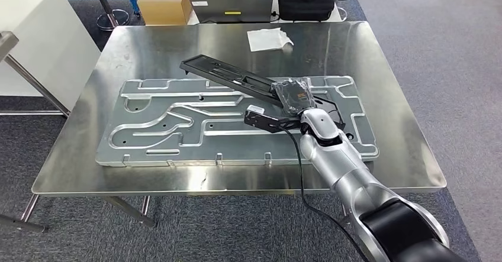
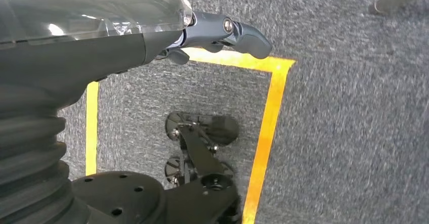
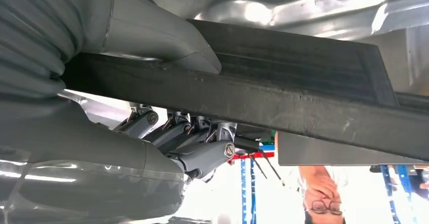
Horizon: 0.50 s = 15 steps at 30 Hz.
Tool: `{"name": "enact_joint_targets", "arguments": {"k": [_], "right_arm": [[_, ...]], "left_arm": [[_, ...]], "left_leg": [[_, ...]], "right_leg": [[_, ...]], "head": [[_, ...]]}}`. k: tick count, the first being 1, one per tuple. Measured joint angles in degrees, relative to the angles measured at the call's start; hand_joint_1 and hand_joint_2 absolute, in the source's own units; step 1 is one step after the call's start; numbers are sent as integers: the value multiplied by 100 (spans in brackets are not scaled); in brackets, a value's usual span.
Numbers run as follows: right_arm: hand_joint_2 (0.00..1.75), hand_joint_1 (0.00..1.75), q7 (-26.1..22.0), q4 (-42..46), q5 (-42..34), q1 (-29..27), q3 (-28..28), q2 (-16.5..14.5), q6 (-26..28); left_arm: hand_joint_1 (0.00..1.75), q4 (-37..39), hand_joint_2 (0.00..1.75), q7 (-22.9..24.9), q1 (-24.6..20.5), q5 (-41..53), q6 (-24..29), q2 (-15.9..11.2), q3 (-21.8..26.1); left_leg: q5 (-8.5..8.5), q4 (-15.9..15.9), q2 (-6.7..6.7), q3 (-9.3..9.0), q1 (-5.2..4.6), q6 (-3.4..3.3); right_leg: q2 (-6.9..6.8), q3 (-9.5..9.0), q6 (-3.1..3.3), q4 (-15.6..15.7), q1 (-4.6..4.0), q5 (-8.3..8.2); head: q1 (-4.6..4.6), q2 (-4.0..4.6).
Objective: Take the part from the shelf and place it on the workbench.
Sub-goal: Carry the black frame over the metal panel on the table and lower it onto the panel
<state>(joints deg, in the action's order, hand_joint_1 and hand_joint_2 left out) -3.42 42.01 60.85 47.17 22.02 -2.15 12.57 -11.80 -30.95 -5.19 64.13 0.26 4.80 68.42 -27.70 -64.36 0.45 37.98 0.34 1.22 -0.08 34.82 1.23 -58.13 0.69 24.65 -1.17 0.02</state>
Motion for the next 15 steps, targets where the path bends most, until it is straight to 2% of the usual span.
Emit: {"name": "enact_joint_targets", "arguments": {"k": [2,3,4,5,7,8,9,12,13,15], "right_arm": [[175,175,64,-136,128,49,37,-28,-31],[175,175,140,-231,297,67,67,-35,-52],[175,175,237,-347,519,86,103,-42,-69],[175,175,336,-486,765,109,147,-50,-77],[175,175,485,-799,1190,171,238,-72,-60],[175,175,528,-945,1330,207,281,-85,-50],[175,175,567,-1083,1436,242,323,-104,-43],[175,175,684,-1402,1630,319,426,-165,-60],[175,175,713,-1483,1673,343,456,-181,-67],[175,175,748,-1625,1723,376,512,-205,-75]], "left_arm": [[0,0,175,5,1,-7,-1,1,0],[0,0,175,16,5,-18,3,1,1],[0,0,175,33,10,-32,7,0,4],[0,0,175,58,13,-48,11,-1,11],[0,0,175,119,12,-79,32,-3,42],[0,0,175,148,11,-96,49,-3,62],[0,0,175,176,11,-115,73,-2,84],[0,0,175,236,13,-167,150,2,132],[0,0,175,249,11,-174,170,6,141],[0,0,175,264,6,-175,193,13,154]], "left_leg": [[-334,-762,-4,342,21,39],[-377,-973,-5,442,31,52],[-304,-954,-7,433,39,60],[-140,-707,-9,314,49,62],[205,96,-11,-88,61,51],[292,386,-8,-233,57,28],[317,543,-6,-313,48,2],[319,600,-12,-352,38,-104],[333,624,-21,-369,46,-147],[361,662,-42,-386,56,-217]], "right_leg": [[-6,0,15,-4,-4,4],[-9,0,14,-8,-4,7],[-12,-1,9,-15,-1,11],[-13,-2,-2,-24,4,18],[-8,4,-43,-58,1,42],[-1,11,-71,-73,-8,49],[5,14,-101,-80,-17,52],[17,-11,-197,-68,-18,52],[18,7,-226,-130,-12,108],[20,196,-269,-581,3,397]], "head": [[0,0],[0,0],[-1,0],[-1,0],[-1,0],[1,0],[2,0],[3,0],[3,0],[3,0]]}}
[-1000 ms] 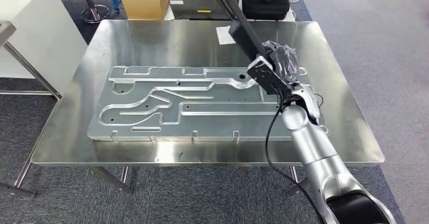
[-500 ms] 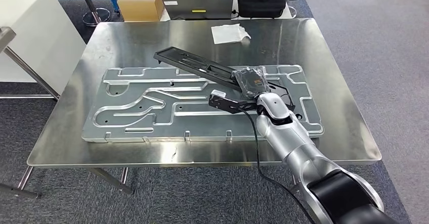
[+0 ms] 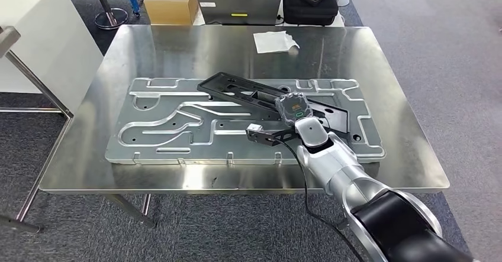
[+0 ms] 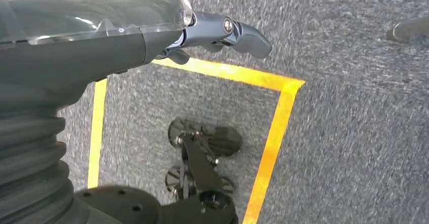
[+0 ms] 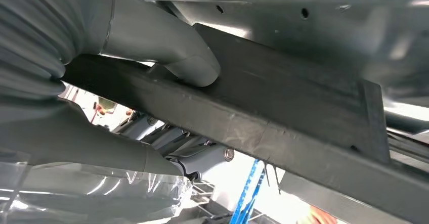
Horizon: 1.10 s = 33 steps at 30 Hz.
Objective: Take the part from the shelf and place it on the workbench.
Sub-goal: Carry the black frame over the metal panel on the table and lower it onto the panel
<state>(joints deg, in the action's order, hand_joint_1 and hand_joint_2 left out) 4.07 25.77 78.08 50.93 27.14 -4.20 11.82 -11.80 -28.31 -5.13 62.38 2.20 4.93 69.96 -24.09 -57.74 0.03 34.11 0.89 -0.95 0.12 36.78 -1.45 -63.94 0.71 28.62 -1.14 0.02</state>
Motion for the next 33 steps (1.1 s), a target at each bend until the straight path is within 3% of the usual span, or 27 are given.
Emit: {"name": "enact_joint_targets", "arguments": {"k": [1,3,4,5,8,9,12,14,17,18,19,20,22,24,28,30,33], "right_arm": [[175,175,11,-61,12,6,21,-8,-1],[175,87,27,-156,19,8,45,-17,-6],[175,44,29,-196,23,7,58,-21,-27],[175,0,23,-233,31,4,73,-29,-52],[175,0,-8,-298,73,9,109,-87,-104],[175,0,-19,-305,95,17,114,-116,-99],[175,0,-54,-320,143,34,117,-207,-74],[175,0,-80,-328,160,51,117,-264,-51],[175,0,-153,-336,179,68,116,-325,0],[175,0,-168,-339,180,70,115,-337,13],[175,0,-177,-341,181,72,115,-347,21],[175,0,-179,-342,181,77,115,-355,27],[175,0,-183,-344,181,91,114,-370,36],[175,0,-185,-352,182,97,110,-385,45],[175,0,-231,-361,161,98,76,-391,113],[175,0,-304,-361,99,98,1,-391,197],[175,0,-449,-334,-33,56,-141,-391,346]], "left_arm": [[0,0,175,2,-2,0,3,0,9],[0,0,175,5,2,0,3,1,34],[0,0,175,7,4,-1,7,1,47],[0,0,131,7,5,-2,10,2,59],[0,0,0,-49,10,-56,-1,17,86],[0,0,0,-83,10,-85,-9,24,98],[0,0,0,-141,3,-133,0,36,133],[0,0,0,-156,3,-157,11,42,157],[0,0,0,-163,21,-181,13,51,209],[0,0,0,-162,32,-185,12,51,220],[0,0,0,-162,43,-186,12,51,227],[0,0,0,-161,50,-186,12,51,230],[0,0,0,-161,54,-187,12,50,238],[0,0,0,-161,46,-187,11,50,249],[0,0,0,-161,45,-186,0,57,267],[0,0,0,-162,42,-186,-7,66,270],[0,0,0,-163,47,-185,-11,69,275]], "left_leg": [[3,4,-5,4,-6,-18],[8,2,-10,11,-17,-30],[10,0,-8,12,-19,-31],[13,-5,-5,11,-21,-30],[13,-37,3,19,-41,6],[14,-44,1,22,-50,35],[28,-15,-1,9,-46,142],[-102,-174,2,69,-35,198],[-643,-1190,3,507,-6,261],[-755,-1506,3,639,3,280],[-764,-1637,3,678,11,295],[-660,-1521,2,598,20,302],[-318,-751,-2,181,41,301],[-139,-115,4,-141,30,257],[-85,31,9,-181,6,111],[-44,61,-2,-167,25,31],[-23,60,-8,-109,11,-18]], "right_leg": [[-1,169,-14,-374,1,198],[-2,450,-33,-1006,5,441],[-3,461,-32,-1063,5,411],[-4,356,-22,-887,4,281],[-5,-245,60,245,-19,-167],[-3,-349,87,458,-35,-217],[0,-390,167,567,-50,-260],[-12,-411,238,626,-16,-311],[-31,-388,292,648,-4,-344],[-33,-379,293,646,-5,-347],[-33,-376,292,644,-4,-350],[-31,-380,288,641,-2,-351],[-25,-392,260,628,1,-349],[-8,-378,196,608,-16,-350],[6,-349,54,596,-21,-356],[3,-197,2,257,-5,-119],[-2,333,-37,-857,5,422]], "head": [[0,0],[0,0],[0,0],[0,0],[-1,0],[-1,0],[-1,0],[-2,0],[-7,0],[-7,0],[-7,0],[-7,0],[-7,0],[-5,0],[-3,0],[-3,0],[-2,0]]}}
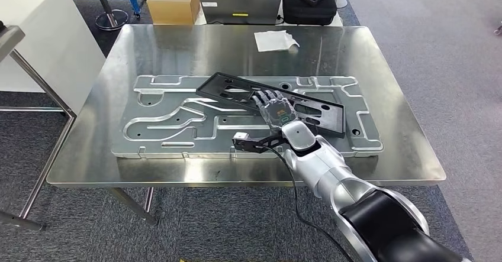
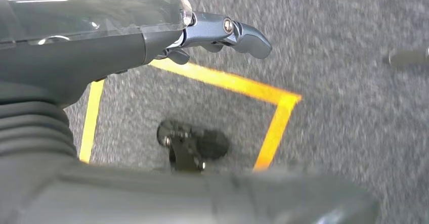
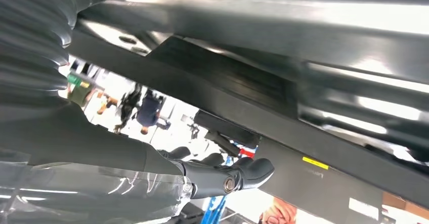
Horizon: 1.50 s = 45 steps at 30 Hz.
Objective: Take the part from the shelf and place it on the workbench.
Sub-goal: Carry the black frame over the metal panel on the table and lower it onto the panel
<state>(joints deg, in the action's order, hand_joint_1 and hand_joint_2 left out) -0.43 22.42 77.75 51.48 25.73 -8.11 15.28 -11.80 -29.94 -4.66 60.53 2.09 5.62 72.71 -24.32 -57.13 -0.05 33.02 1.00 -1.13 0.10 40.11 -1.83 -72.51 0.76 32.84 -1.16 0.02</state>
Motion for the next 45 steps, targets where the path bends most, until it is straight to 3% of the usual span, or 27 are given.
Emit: {"name": "enact_joint_targets", "arguments": {"k": [1,2,4,6,8,11,13,15,16,17,18,20,22,26,28,30,31,32,33,34,36,37,39,41,43,45], "right_arm": [[175,0,-62,33,-58,-25,-51,0,49],[175,0,-136,85,-128,-52,-109,1,94],[175,0,-317,250,-331,-111,-230,2,159],[175,0,-558,549,-695,-182,-390,1,182],[175,0,-850,1081,-1312,-348,-590,2,48],[175,0,-1189,2339,-2698,-777,-849,15,-446],[175,0,-1315,3393,-3663,-1087,-931,47,-599],[175,0,-1430,4488,-4487,-1444,-979,125,-512],[175,0,-1503,5012,-4811,-1643,-1003,176,-397],[175,0,-1582,5516,-5067,-1841,-1022,230,-259],[175,0,-1656,5980,-5260,-2029,-1034,287,-121],[175,0,-1768,6732,-5482,-2323,-1042,395,87],[175,0,-1938,7251,-5618,-2545,-1049,486,297],[175,0,-2438,8109,-6024,-3128,-1070,654,742],[175,0,-2597,8441,-6277,-3473,-1072,767,814],[175,0,-2773,8688,-6563,-3888,-1090,875,861],[131,0,-2869,8796,-6730,-4121,-1116,922,870],[87,0,-2948,8896,-6912,-4353,-1159,960,847],[44,0,-3007,8988,-7104,-4580,-1220,990,793],[0,0,-3045,9070,-7282,-4795,-1298,1005,717],[0,0,-3070,9188,-7496,-5205,-1499,1004,532],[0,0,-3070,9221,-7529,-5400,-1628,981,429],[0,0,-3067,9245,-7535,-5747,-1903,910,237],[0,0,-3066,9249,-7534,-5966,-2123,832,128],[0,0,-3035,9252,-7488,-6098,-2268,753,80],[0,0,-2973,9247,-7418,-6247,-2436,666,-7]], "left_arm": [[0,0,0,0,5,1,-1,1,3],[0,0,0,0,10,2,-3,2,7],[0,0,0,0,14,7,-7,11,20],[0,0,0,1,12,15,-12,30,36],[0,0,0,0,10,27,-14,43,50],[0,-2,0,-3,27,59,-6,45,78],[0,-2,0,-3,37,68,9,49,90],[0,-2,0,7,45,70,37,60,93],[0,-2,0,15,54,69,59,64,94],[0,-2,0,23,65,69,83,68,95],[0,-2,0,28,79,69,104,70,97],[0,-2,0,33,94,70,126,72,101],[0,-2,0,41,85,75,139,82,108],[0,-2,0,38,72,47,167,134,136],[0,-2,0,6,73,1,142,157,166],[0,-2,0,-34,71,-37,108,161,208],[0,-2,0,-50,73,-51,95,161,228],[0,-2,0,-61,78,-61,87,162,245],[0,-2,0,-67,83,-72,79,162,260],[0,-2,0,-71,89,-85,72,162,272],[0,-2,0,-70,90,-114,53,166,298],[0,-2,0,-65,87,-128,42,168,316],[0,-2,0,-51,85,-150,20,170,360],[0,-2,0,-43,92,-161,11,167,394],[0,-2,0,-38,92,-172,5,163,416],[0,-2,0,-22,85,-184,-7,163,430]], "left_leg": [[3,-2,2,11,-5,-3],[5,-6,6,13,-9,-3],[0,-19,16,8,-18,7],[-8,-43,20,30,-45,47],[-4,-50,20,57,-59,106],[-80,-127,24,98,-52,201],[-394,-646,23,331,-33,253],[-745,-1446,19,703,-17,294],[-798,-1690,19,821,-14,306],[-737,-1717,18,835,-14,309],[-571,-1509,17,734,-12,303],[-174,-709,18,335,-19,267],[-35,-158,23,67,-36,211],[-43,-47,31,18,-29,70],[-2,-18,25,13,-17,6],[12,-21,27,44,-29,-21],[16,-28,30,63,-35,-28],[19,-37,33,80,-39,-32],[21,-50,36,94,-41,-32],[23,-64,38,103,-43,-30],[32,-95,41,121,-57,-6],[42,-108,43,130,-67,17],[77,-109,46,146,-80,80],[46,-141,43,181,-81,148],[-303,-492,38,327,-73,200],[-836,-1212,35,550,-49,241]], "right_leg": [[0,96,-1,-199,0,33],[-1,74,8,-160,-1,-57],[-1,-265,59,523,-6,-459],[-4,-586,117,1226,-32,-715],[-6,-646,153,1420,-64,-731],[-14,-653,240,1478,-24,-767],[-28,-671,293,1508,2,-777],[-45,-678,314,1507,-4,-761],[-52,-687,315,1505,-7,-749],[-56,-700,309,1502,-8,-735],[-53,-722,299,1499,-7,-717],[-34,-767,265,1486,-15,-674],[-9,-771,212,1466,-34,-649],[-8,-764,75,1401,-31,-560],[-6,-608,23,976,-15,-243],[-6,-293,-9,230,-5,165],[-6,-175,-19,-55,-2,274],[-6,-152,-20,-138,-1,267],[-7,-245,-13,8,-1,154],[-7,-440,3,349,-3,-24],[-6,-860,52,1132,-18,-319],[-5,-972,78,1358,-31,-394],[-1,-990,126,1446,-59,-454],[-8,-941,203,1471,-25,-540],[-22,-845,289,1505,11,-650],[-40,-712,323,1498,-1,-742]], "head": [[0,0],[0,0],[0,0],[0,0],[0,0],[-1,0],[-3,0],[-4,0],[-3,0],[-4,0],[-4,0],[-3,0],[-2,0],[-2,0],[-1,0],[0,0],[0,0],[0,0],[0,0],[0,0],[-1,0],[-1,0],[-2,0],[-1,0],[-3,0],[-5,0]]}}
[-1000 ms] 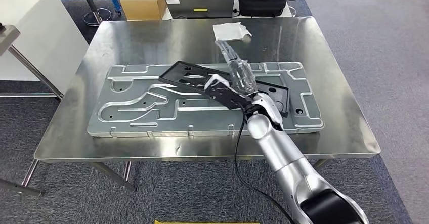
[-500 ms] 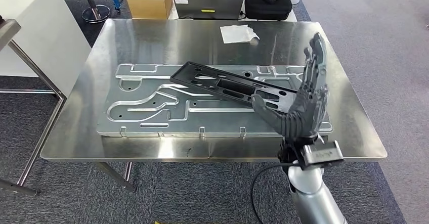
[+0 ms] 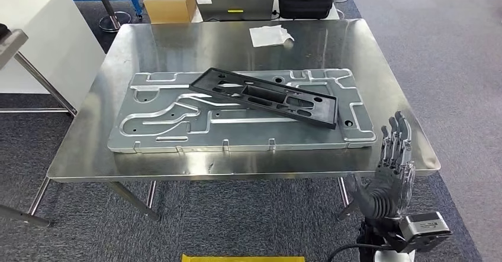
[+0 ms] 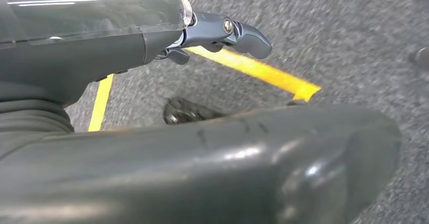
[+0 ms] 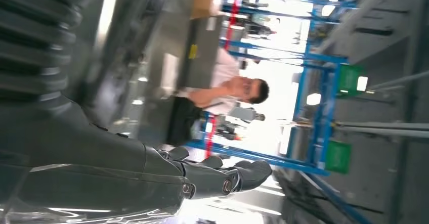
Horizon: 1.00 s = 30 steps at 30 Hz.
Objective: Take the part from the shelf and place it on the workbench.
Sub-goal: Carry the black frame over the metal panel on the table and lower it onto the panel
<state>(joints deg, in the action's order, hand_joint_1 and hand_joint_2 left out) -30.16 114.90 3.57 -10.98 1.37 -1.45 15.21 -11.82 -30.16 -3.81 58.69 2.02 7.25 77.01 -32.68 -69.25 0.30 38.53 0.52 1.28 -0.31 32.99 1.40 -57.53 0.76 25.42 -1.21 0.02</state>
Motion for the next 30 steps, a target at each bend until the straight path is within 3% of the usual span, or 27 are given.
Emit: {"name": "enact_joint_targets", "arguments": {"k": [1,2,3,6,8,11,12,13,15,16,17,18,19,21,23,24,26,27,28,30], "right_arm": [[0,0,25,-9,34,-85,-109,-50,-62],[0,0,33,-24,70,-168,-243,-107,-127],[0,0,28,-41,119,-250,-386,-176,-190],[0,0,-6,-75,262,-460,-772,-394,-324],[0,0,-20,-84,330,-551,-976,-514,-366],[0,0,-20,-99,379,-634,-1172,-635,-390],[0,0,-17,-102,389,-653,-1223,-661,-394],[0,0,-14,-103,398,-664,-1270,-680,-402],[0,0,-5,-109,427,-674,-1351,-713,-431],[0,0,2,-115,452,-676,-1385,-733,-453],[0,0,11,-123,486,-678,-1418,-755,-474],[0,0,20,-131,531,-681,-1449,-782,-498],[0,0,27,-138,582,-682,-1478,-811,-523],[0,0,30,-142,703,-679,-1529,-878,-565],[0,0,15,-145,837,-676,-1575,-948,-576],[0,0,4,-149,904,-680,-1599,-980,-563],[0,0,-18,-174,1028,-704,-1651,-1049,-495],[0,0,-28,-193,1086,-713,-1679,-1081,-442],[0,0,-38,-218,1142,-720,-1708,-1113,-379],[0,0,-55,-286,1226,-729,-1777,-1169,-253]], "left_arm": [[0,0,0,14,-1,-9,-5,0,6],[0,0,0,31,-3,-21,-7,0,16],[0,-1,0,49,-4,-34,-7,-1,31],[0,-5,0,81,-27,-62,-7,-7,81],[0,-8,0,84,-42,-70,-8,-8,98],[0,-9,0,85,-42,-82,-11,-6,123],[0,-9,0,85,-46,-87,-12,-5,131],[0,-9,0,85,-51,-91,-13,-4,136],[0,-9,0,85,-56,-97,-15,-4,140],[0,-10,0,85,-55,-105,-20,-4,143],[0,-10,0,85,-54,-127,-33,-5,149],[0,-11,0,85,-53,-157,-54,-5,162],[0,-11,0,85,-54,-194,-79,-5,181],[0,-10,0,84,-61,-276,-115,-5,227],[0,-10,0,79,-69,-345,-125,-5,266],[0,-10,0,76,-71,-371,-124,-5,285],[0,-14,0,70,-59,-404,-117,-8,332],[0,-16,0,68,-52,-413,-113,-9,354],[0,-18,0,65,-45,-417,-110,-11,370],[0,-20,0,60,-42,-419,-108,-10,386]], "left_leg": [[-182,-314,-1,56,10,18],[-258,-448,-2,16,16,31],[-229,-344,-3,-147,21,36],[76,861,0,-1031,12,-4],[166,1255,9,-1250,-21,-73],[330,1264,-6,-1157,-36,-194],[402,1277,-23,-1104,-27,-240],[482,1292,-41,-1030,-18,-280],[625,1286,-65,-846,-19,-325],[698,1277,-71,-748,-25,-326],[768,1264,-76,-649,-31,-321],[836,1247,-79,-549,-34,-312],[897,1230,-81,-451,-36,-300],[1007,1183,-78,-289,-43,-258],[1110,1152,-75,-201,-51,-197],[1164,1155,-75,-184,-50,-162],[1244,1172,-74,-153,-35,-88],[1159,1119,-68,-114,-27,-55],[958,975,-61,-54,-20,-24],[324,376,-54,92,0,24]], "right_leg": [[-8,72,-5,-7,-5,-49],[-16,145,-14,-17,-8,-99],[-20,216,-28,-31,-7,-146],[-26,386,-95,-95,-8,-273],[-28,433,-166,-105,-9,-363],[-14,454,-276,-64,9,-471],[-3,493,-303,-130,16,-362],[8,564,-328,-313,23,-128],[17,744,-362,-987,32,524],[18,802,-376,-1354,34,746],[18,796,-383,-1608,35,817],[17,702,-382,-1694,34,754],[17,501,-372,-1573,34,607],[19,-156,-326,-827,20,434],[22,-661,-269,-84,-12,538],[23,-747,-239,91,-34,594],[7,-686,-166,141,-36,512],[-3,-626,-118,147,-28,441],[-15,-551,-72,159,-16,361],[-26,-372,-16,162,-16,211]], "head": [[0,0],[0,0],[0,0],[1,0],[2,-1],[2,0],[3,0],[3,0],[3,0],[3,0],[3,0],[3,0],[3,0],[3,0],[-1,-1],[-2,-1],[-2,0],[-3,0],[-4,0],[-7,0]]}}
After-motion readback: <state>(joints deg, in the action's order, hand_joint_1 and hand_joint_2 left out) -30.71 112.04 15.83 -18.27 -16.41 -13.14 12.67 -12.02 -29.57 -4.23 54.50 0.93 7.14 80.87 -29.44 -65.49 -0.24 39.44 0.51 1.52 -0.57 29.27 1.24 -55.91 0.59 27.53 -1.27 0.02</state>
